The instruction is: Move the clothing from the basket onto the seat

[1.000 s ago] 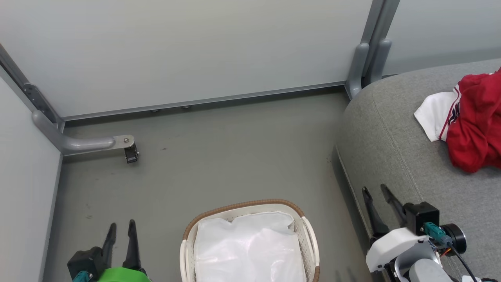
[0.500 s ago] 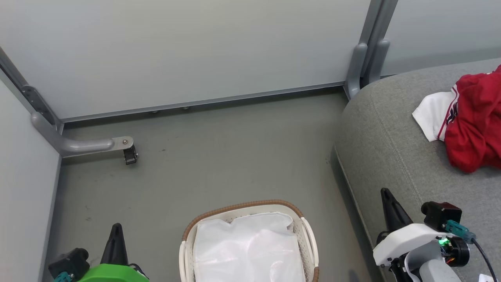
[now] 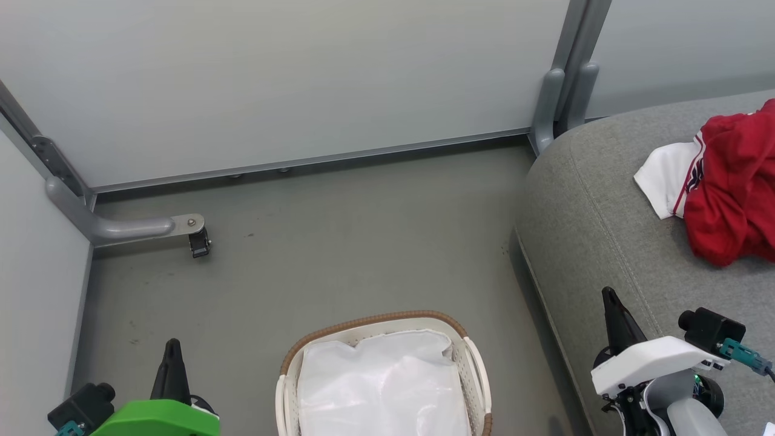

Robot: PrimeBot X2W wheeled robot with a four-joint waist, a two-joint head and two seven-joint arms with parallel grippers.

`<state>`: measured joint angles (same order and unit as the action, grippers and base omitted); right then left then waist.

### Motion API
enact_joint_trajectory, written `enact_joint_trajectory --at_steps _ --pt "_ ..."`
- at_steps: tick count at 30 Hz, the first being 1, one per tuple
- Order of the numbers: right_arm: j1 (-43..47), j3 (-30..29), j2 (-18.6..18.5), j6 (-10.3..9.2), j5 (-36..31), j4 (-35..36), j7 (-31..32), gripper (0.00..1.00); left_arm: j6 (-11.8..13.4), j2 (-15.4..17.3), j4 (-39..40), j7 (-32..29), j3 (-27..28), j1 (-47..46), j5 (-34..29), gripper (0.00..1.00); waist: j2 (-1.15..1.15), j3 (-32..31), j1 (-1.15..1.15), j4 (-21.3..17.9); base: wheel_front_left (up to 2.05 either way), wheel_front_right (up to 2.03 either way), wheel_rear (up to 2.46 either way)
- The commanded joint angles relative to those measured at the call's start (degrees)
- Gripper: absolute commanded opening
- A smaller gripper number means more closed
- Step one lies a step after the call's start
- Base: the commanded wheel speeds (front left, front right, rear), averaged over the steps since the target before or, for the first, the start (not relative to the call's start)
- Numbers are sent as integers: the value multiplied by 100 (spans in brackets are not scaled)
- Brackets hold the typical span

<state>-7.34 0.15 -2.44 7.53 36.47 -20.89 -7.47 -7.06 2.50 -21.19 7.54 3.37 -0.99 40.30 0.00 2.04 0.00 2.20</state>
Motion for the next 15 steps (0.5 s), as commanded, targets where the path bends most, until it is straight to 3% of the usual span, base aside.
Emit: enact_joint_trajectory --at_steps 1,15 --pt "-4 -46 -30 -2 215 110 48 0 -19 32 105 -52 24 -189 214 0 0 -3 0 -3 0 0 0" --pt "17 -177 -36 -3 1324 235 329 0 -27 37 237 -334 90 -272 1244 0 0 -29 0 -35 0 0 0"
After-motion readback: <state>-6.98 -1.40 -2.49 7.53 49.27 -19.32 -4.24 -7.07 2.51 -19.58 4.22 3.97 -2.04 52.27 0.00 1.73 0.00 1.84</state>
